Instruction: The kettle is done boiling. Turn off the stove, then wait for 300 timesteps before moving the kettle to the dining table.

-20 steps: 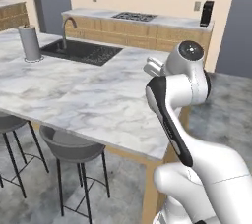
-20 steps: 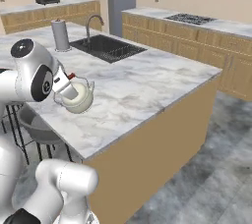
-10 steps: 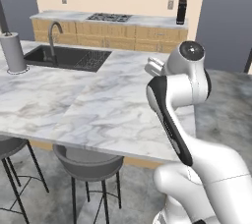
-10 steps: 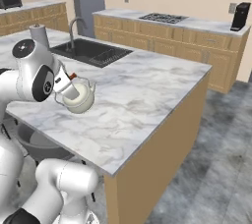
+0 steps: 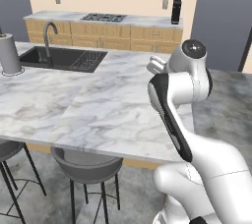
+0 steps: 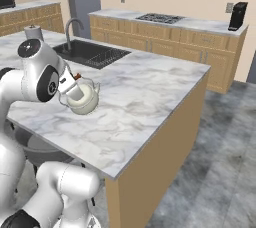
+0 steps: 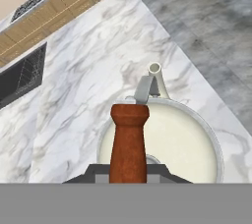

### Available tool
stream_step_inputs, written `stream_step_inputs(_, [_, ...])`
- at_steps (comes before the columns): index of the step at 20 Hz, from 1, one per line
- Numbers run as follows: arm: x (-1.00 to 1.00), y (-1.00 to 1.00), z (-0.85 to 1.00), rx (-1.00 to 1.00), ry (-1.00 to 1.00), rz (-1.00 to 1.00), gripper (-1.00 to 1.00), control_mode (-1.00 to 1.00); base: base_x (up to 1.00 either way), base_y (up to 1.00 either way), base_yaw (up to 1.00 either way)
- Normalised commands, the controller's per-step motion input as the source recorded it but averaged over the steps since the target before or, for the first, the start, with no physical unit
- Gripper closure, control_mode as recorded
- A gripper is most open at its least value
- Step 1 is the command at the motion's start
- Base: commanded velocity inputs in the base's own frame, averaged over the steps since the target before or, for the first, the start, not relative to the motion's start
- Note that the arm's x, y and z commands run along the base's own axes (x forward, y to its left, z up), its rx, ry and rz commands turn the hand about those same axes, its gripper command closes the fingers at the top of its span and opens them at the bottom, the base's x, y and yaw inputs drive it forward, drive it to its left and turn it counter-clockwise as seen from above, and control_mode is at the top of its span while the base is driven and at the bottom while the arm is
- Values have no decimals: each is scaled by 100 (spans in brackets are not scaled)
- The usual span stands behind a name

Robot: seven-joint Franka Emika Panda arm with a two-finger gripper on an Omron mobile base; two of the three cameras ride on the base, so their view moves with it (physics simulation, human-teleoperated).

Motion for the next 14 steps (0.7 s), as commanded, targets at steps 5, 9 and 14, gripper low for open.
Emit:
stream_step_inputs(5, [46,15,-11,0,5,0,100,-100,0,0,0])
stream_step_inputs(9, [45,25,-18,0,9,0,100,-100,0,0,0])
stream_step_inputs(14, [35,15,-25,2,13,0,100,-100,0,0,0])
